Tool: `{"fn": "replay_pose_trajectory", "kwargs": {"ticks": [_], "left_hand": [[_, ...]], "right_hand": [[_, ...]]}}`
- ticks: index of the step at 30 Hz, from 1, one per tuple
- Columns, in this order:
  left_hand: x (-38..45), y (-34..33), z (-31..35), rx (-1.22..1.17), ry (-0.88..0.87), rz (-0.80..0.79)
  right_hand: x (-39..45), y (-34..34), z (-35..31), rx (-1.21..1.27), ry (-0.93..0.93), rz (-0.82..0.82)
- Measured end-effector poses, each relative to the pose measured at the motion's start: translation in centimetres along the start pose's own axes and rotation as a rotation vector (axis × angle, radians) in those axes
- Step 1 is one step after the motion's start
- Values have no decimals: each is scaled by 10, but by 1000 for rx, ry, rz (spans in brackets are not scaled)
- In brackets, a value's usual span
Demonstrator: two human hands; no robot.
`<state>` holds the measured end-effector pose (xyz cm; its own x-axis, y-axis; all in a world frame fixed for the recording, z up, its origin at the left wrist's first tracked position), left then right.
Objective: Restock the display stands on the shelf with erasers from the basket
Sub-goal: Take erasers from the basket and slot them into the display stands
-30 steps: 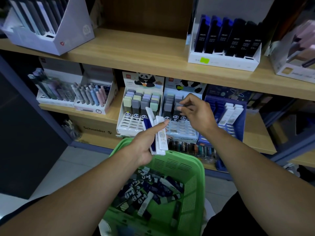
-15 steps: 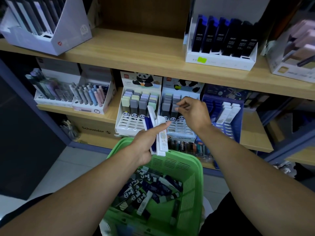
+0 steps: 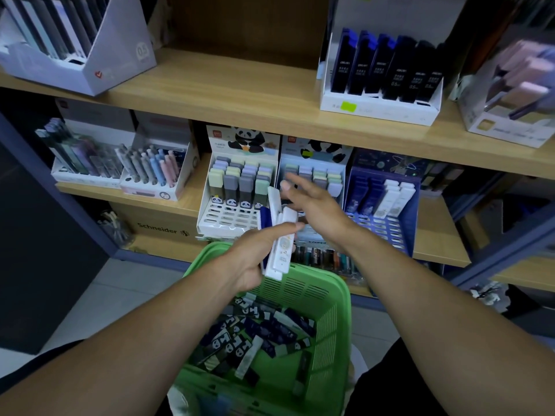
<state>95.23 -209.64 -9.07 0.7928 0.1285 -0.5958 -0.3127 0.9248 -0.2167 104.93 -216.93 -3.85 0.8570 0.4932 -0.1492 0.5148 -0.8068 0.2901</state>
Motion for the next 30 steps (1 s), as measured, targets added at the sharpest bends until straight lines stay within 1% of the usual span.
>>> {"fn": "replay_pose_trajectory", "kwargs": {"ticks": [3,5,7,13,14,16,18,20,24,26,30], "left_hand": [[-4,-9,-5,16,40,-70],[-5,-11,-7,4,47,-97],[-6,-12,-7,-13,53,-117],[-10,-18,-7,-110,81,-147],[-10,-20,-8,-114,80,-139],[-8,-23,-9,-123,71,-105],[-4,-23,-11,-125,56,-47],[-2,-24,-12,-139,50,-5],[-4,-39,-9,-223,39,-31],[-5,-51,-7,-241,38,-62],[-5,-76,-10,-211,64,-124]], "right_hand": [[1,-3,5,108,-36,-15],[1,2,8,165,-46,30],[2,11,9,227,-51,110],[0,50,15,441,-73,442],[-3,56,15,471,-67,466],[-7,62,16,523,-67,459],[-13,69,16,499,-59,466],[-19,82,16,419,-25,513],[-36,111,21,216,14,642],[-43,120,28,231,-22,669],[-50,133,47,307,-113,637]]}}
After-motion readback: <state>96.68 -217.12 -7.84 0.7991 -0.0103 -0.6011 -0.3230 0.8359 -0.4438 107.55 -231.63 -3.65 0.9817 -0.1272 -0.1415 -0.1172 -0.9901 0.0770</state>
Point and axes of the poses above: each hand's wrist, its own x-axis towards the middle knuckle, its own y-axis out of the back of the hand, z = x × y, the point moved 9 cm from there along x, towards the middle knuckle, and after that the axes turned 3 degrees about z, right-handed, at the moved point
